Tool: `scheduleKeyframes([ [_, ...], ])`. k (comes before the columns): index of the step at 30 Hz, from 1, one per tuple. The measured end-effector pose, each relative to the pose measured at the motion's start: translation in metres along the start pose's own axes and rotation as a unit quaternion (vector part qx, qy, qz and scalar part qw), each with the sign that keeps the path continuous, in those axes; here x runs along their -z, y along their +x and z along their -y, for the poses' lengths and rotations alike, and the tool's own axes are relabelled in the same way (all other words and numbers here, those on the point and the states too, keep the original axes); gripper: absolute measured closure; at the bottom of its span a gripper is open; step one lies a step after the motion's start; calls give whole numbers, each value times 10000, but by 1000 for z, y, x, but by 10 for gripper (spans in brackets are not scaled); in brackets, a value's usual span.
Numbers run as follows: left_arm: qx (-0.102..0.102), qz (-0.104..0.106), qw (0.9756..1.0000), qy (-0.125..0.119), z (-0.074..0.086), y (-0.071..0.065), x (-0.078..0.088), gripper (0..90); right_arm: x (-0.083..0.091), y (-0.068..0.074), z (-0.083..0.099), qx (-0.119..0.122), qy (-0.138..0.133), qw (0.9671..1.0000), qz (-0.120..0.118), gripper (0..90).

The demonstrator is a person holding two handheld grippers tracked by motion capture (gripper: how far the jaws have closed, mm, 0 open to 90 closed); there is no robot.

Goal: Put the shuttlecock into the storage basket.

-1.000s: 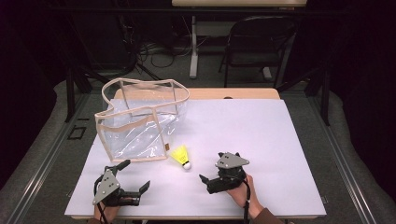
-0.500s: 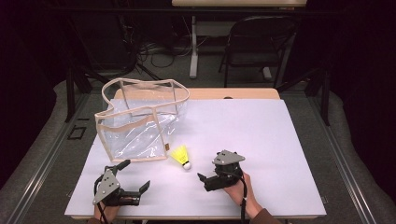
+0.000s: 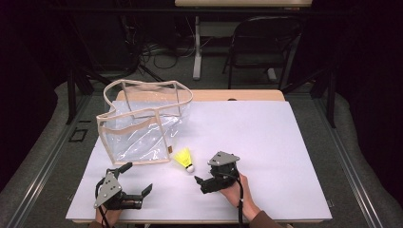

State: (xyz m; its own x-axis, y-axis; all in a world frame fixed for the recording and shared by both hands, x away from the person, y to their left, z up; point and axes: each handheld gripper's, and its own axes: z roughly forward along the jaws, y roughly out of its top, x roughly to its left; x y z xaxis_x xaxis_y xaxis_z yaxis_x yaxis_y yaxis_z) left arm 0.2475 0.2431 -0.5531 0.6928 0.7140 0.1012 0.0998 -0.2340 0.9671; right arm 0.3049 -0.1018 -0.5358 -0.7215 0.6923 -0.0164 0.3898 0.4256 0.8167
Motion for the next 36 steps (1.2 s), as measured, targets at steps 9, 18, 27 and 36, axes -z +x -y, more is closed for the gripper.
scheduleKeyframes([
  [9, 14, 3, 10000, -12, 0, 0, 0, 0, -8, 2, -6, -33, 97, 9999, -33, 0],
  [18, 28, 11, 10000, -19, 0, 0, 0, 0, -17, 5, -12, -63, 190, 9998, -52, 0],
  [27, 21, 15, 10000, -22, 0, 0, 0, 0, -25, 9, -16, -53, 327, 9994, -49, 0],
  [36, 28, 9, 10000, -33, 0, 1, 0, 0, -34, 12, -22, -78, 393, 9992, -58, 0],
])
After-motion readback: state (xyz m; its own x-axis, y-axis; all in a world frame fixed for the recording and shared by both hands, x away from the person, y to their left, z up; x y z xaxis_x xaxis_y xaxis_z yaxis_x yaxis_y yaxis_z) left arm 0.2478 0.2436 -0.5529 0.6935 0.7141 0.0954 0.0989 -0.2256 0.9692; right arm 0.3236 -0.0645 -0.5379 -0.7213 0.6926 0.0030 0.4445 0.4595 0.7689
